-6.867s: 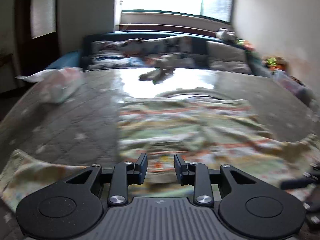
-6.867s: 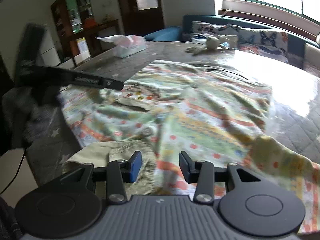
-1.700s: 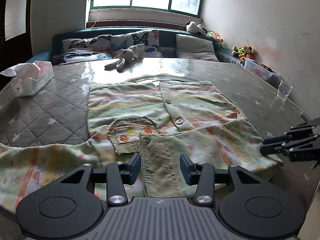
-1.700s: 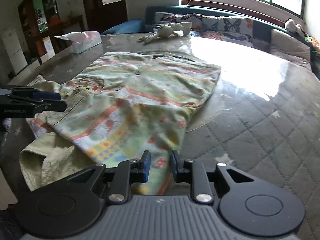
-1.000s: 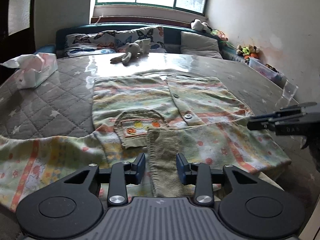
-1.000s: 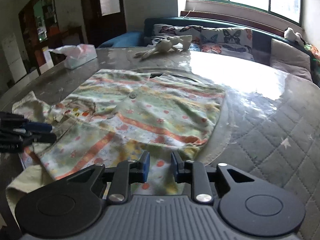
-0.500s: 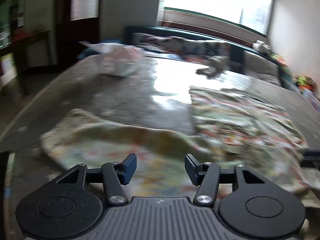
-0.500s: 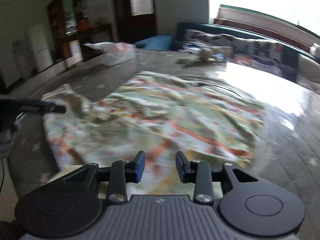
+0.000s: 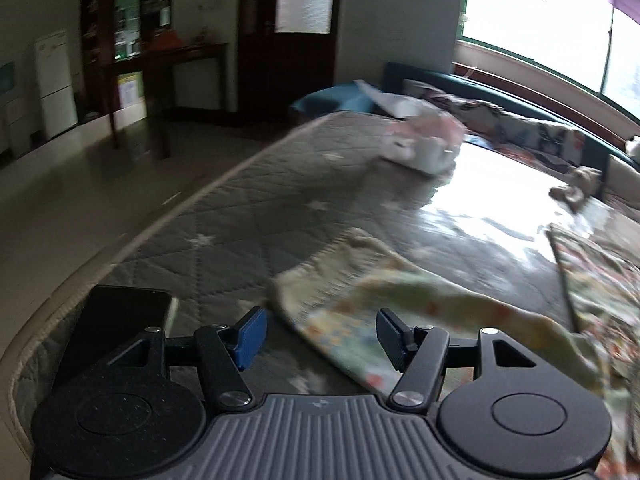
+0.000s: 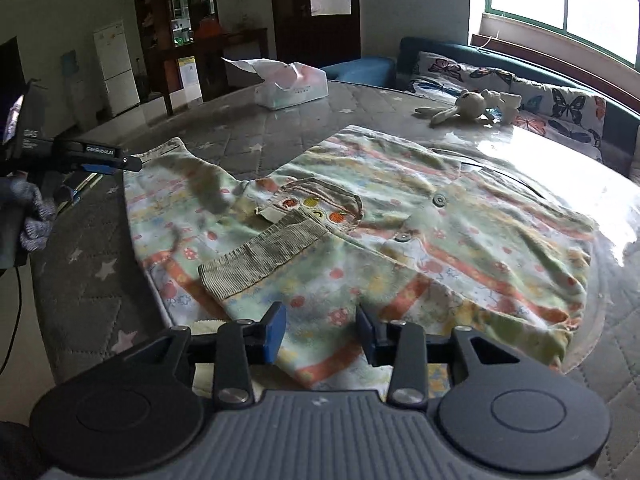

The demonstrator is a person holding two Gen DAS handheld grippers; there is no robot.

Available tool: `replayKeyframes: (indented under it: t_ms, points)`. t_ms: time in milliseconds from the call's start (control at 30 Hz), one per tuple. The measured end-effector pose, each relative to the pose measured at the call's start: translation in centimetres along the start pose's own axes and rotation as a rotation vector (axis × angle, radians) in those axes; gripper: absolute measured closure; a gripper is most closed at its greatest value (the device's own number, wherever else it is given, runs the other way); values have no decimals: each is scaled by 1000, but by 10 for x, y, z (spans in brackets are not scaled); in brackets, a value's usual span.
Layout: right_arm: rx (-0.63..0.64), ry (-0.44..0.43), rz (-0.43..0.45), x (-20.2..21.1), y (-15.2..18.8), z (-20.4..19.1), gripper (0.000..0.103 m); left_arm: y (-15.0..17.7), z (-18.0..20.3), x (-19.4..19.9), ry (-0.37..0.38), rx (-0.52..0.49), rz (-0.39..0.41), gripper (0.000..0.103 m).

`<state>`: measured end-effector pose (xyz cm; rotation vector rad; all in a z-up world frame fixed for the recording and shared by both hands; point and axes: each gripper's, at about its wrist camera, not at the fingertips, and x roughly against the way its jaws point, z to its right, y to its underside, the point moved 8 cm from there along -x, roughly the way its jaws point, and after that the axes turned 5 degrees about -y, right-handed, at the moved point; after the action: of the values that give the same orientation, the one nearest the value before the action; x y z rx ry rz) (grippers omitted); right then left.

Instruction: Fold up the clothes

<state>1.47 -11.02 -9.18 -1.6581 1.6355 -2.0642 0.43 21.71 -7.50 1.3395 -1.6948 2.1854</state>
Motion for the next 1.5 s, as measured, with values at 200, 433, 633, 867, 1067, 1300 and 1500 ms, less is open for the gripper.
replayKeyframes:
  t_ms: [200, 433, 633, 867, 1067, 1300, 1500]
  points:
    - [-16, 5, 5, 5, 0, 4, 64, -7, -6, -14, -25, 11, 3, 48]
    - [-32, 12, 20, 11, 1, 8, 64, -10, -10, -17, -1, 51, 15, 87]
    - [-50, 18, 44, 18, 1, 12, 64, -15, 0, 3, 61, 104, 49, 93]
    - [-108, 46, 86, 31, 3, 29, 64, -28, 75, 77, 295, 0, 137, 94]
    - [-173, 82, 128, 48, 11, 49, 64, -21, 169, 139, 586, -105, 149, 94]
    - [-237, 132, 172, 69, 21, 72, 64, 9, 260, 183, 839, -244, 100, 94]
    - [-292, 167, 182, 77, 28, 90, 64, 58, 294, 179, 890, -372, -1, 91]
